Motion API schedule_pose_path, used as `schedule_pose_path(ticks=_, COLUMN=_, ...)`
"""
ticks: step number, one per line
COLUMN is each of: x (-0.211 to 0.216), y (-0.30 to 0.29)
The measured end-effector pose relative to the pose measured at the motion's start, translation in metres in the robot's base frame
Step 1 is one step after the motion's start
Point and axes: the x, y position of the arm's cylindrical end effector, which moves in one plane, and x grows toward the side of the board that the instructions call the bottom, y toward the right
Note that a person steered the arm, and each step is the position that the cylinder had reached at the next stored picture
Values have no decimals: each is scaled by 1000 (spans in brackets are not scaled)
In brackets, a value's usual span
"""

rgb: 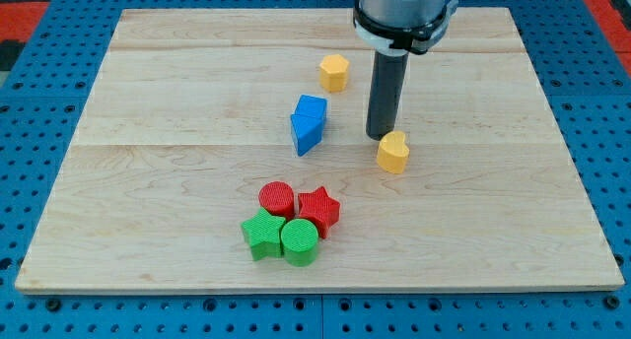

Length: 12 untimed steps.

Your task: Push the yellow heart towards the bottom right

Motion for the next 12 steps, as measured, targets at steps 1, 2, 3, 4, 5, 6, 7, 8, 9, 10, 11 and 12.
schedule_pose_path(ticks=1, x=12, y=-14)
schedule_pose_path(ticks=2, x=29, y=5)
schedule_pose_path(ticks=3, x=40, y=35)
schedule_pose_path(ticks=4, x=39, y=40)
schedule_pose_path(ticks=5, x=28, y=42)
schedule_pose_path(ticks=6, x=22, y=55)
schedule_pose_path(ticks=7, x=27, y=67)
schedule_pose_path(ticks=8, x=31, y=78)
schedule_pose_path(ticks=9, x=38, y=91)
schedule_pose_path(ticks=10, x=22, y=122)
schedule_pose_path(ticks=11, x=42, y=129)
schedule_pose_path(ticks=12, x=60, y=122)
